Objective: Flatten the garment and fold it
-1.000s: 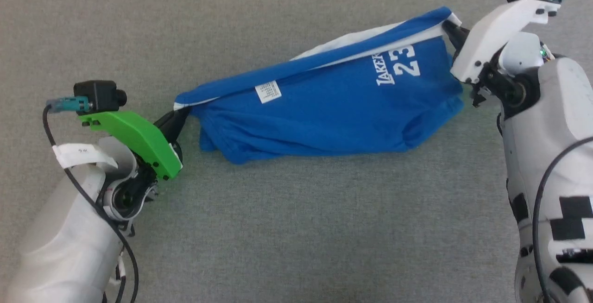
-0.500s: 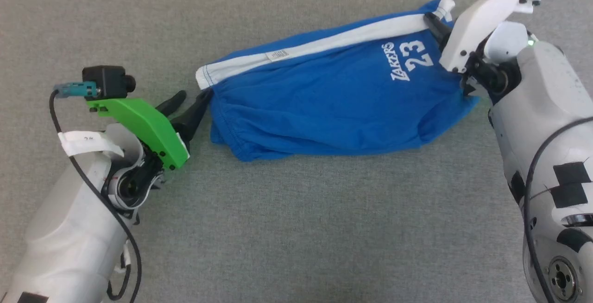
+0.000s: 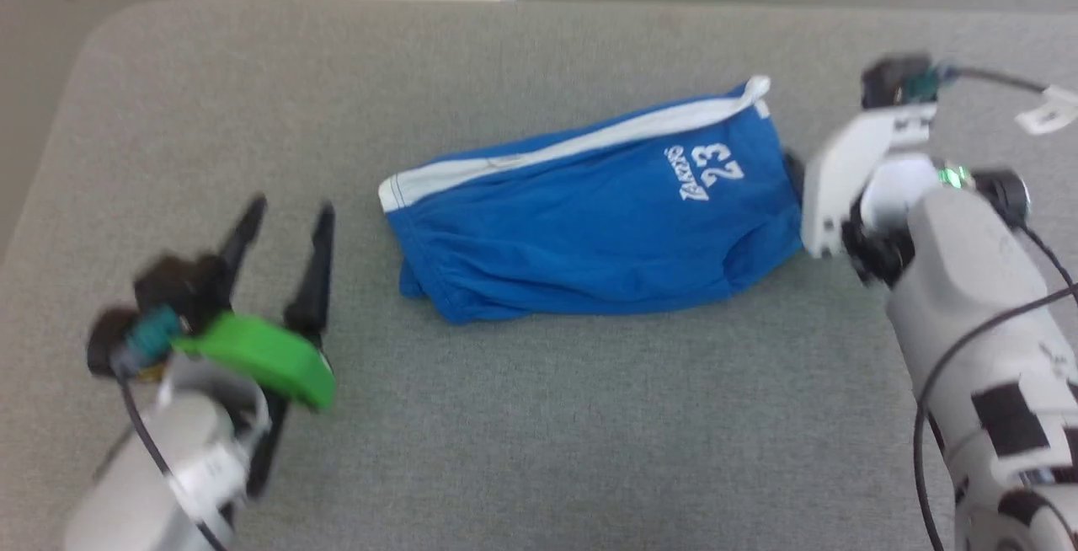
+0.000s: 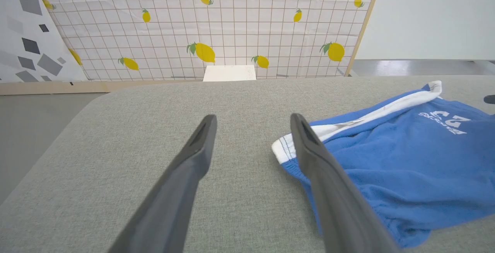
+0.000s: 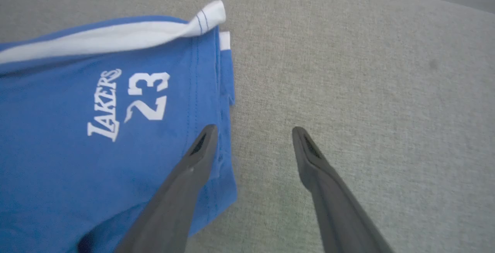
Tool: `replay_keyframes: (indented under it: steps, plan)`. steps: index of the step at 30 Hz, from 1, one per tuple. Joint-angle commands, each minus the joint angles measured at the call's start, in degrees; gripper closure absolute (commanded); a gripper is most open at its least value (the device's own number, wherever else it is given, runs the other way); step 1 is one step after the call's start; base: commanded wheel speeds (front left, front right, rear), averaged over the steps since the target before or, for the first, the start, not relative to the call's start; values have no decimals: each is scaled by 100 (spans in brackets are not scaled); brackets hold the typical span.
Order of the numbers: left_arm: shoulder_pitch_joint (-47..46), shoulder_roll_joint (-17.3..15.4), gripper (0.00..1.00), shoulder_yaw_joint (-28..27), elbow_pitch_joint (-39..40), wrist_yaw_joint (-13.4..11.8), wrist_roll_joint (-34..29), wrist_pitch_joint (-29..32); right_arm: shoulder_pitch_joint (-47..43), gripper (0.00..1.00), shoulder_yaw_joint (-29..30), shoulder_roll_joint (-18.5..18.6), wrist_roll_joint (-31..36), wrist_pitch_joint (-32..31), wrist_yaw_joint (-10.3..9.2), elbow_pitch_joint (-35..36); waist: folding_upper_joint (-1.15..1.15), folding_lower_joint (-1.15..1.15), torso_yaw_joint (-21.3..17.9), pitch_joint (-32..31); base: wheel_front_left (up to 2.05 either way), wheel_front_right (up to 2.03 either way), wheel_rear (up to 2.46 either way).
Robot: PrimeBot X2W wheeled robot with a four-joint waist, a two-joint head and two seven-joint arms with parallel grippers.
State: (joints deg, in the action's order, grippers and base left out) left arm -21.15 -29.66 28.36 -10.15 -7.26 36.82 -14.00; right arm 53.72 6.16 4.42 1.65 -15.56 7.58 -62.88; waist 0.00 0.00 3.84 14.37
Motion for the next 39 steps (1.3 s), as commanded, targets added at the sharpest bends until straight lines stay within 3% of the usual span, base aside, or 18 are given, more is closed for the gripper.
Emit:
replay_keyframes:
  steps: [1,8,15,19,20,21,26,30,35,39]
  plan:
    - [204,37,0,-25,94,-101,-106,-57,-152,0,7,18,153,-206,-9,88,0,0,-10,-286,0,0,0]
    - [828,300,0,-162,467,-265,-310,-96,-754,0,37,-92,589,-813,-9,898,0,0,122,-213,0,0,0]
    - [894,461,0,-282,496,-154,-345,-98,-1109,0,12,-149,715,-1321,-9,1515,0,0,247,-66,0,0,0]
    - [899,545,0,-312,408,-65,-314,-99,-1434,1,-194,-153,447,-1645,-9,1768,0,0,291,-25,0,0,0]
    - [909,571,0,-327,404,-52,-260,-96,-1485,64,-223,-153,389,-1726,-9,1809,0,0,289,-27,0,0,0]
    - [906,583,0,-327,404,-42,-214,-54,-1529,97,-246,-153,347,-1784,-9,1873,0,0,285,-26,0,0,0]
    - [748,710,0,-259,573,-14,125,538,-1669,100,-224,-153,249,-1918,-9,2232,0,0,261,-70,0,0,0]
    - [470,881,0,33,698,-70,474,1655,-1744,100,-218,-154,207,-1985,-9,2516,0,0,241,-93,0,0,0]
    - [17,1012,0,220,476,-486,624,2783,-1806,100,-292,-154,113,-2086,-9,2790,0,0,148,-70,0,0,0]
    - [-212,1062,0,251,112,-736,693,3287,-1847,100,-445,-154,-20,-2147,-9,2970,0,0,36,10,0,0,0]
